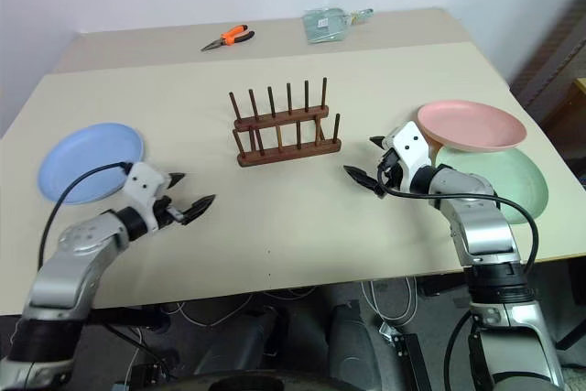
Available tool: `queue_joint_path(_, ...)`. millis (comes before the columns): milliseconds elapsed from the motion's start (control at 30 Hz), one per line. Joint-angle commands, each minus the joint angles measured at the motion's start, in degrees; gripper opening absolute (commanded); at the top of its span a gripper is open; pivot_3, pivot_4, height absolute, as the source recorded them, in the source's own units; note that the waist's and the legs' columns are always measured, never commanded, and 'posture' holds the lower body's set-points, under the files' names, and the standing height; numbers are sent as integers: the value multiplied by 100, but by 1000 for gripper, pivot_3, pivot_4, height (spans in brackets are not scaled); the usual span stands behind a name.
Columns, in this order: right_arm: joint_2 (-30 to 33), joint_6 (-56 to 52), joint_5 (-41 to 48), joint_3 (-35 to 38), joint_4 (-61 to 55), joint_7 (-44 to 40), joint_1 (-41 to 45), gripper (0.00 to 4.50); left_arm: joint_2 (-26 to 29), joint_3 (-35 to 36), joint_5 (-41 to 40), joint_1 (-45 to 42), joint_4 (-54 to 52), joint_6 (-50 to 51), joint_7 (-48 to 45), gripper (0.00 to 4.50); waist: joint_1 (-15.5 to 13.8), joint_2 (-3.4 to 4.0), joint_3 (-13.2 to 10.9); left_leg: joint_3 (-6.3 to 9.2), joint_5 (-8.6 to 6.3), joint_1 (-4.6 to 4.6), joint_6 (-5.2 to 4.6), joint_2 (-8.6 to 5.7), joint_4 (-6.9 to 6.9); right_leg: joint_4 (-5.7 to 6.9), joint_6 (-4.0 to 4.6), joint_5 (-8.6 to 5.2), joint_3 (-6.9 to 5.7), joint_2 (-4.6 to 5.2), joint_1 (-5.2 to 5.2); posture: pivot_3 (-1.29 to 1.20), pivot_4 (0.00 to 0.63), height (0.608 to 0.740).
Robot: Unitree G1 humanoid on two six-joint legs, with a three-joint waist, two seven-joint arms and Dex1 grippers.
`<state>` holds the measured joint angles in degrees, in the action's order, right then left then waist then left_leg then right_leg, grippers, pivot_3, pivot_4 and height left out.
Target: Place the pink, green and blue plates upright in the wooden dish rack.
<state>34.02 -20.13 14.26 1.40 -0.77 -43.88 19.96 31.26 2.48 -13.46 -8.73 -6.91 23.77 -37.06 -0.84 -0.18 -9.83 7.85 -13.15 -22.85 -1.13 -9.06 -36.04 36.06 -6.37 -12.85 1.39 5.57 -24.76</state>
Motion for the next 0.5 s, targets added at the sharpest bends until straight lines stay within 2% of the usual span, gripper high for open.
queue_joint_path(33,-138,-89,-69,21,-631,359,-150,4500,-78,-506,287,-896,1092,-476,-478,4482,6,-1,0,2,0,0,0,0,1,0,0,0,-1,0,-1,0,150,740)
queue_joint_path(133,-151,-52,-238,115,-916,693,-431,4500,-365,-932,567,-1938,2561,-937,-830,4482,-39,-3,0,5,2,-3,0,-2,-5,0,-1,1,-7,-1,1,0,150,740)
queue_joint_path(333,-163,-116,-286,280,-1408,1065,-908,4500,-843,-1231,938,-3130,4683,-1797,-1246,4482,-3,-7,4,5,2,-3,0,-6,-7,-3,-4,1,-7,3,4,0,150,740)
queue_joint_path(433,-161,-113,-277,340,-1498,1136,-1054,4500,-988,-1270,1000,-3344,5088,-2051,-1496,3589,6,-8,6,5,1,2,-2,-6,-7,-3,-4,1,-6,3,9,0,150,740)
queue_joint_path(500,-161,-89,-295,352,-1487,1182,-1081,4500,-1019,-1269,1011,-3374,5175,-2153,-1631,2585,9,-8,6,5,1,5,-2,-6,-7,-2,-4,1,-7,2,11,0,150,740)
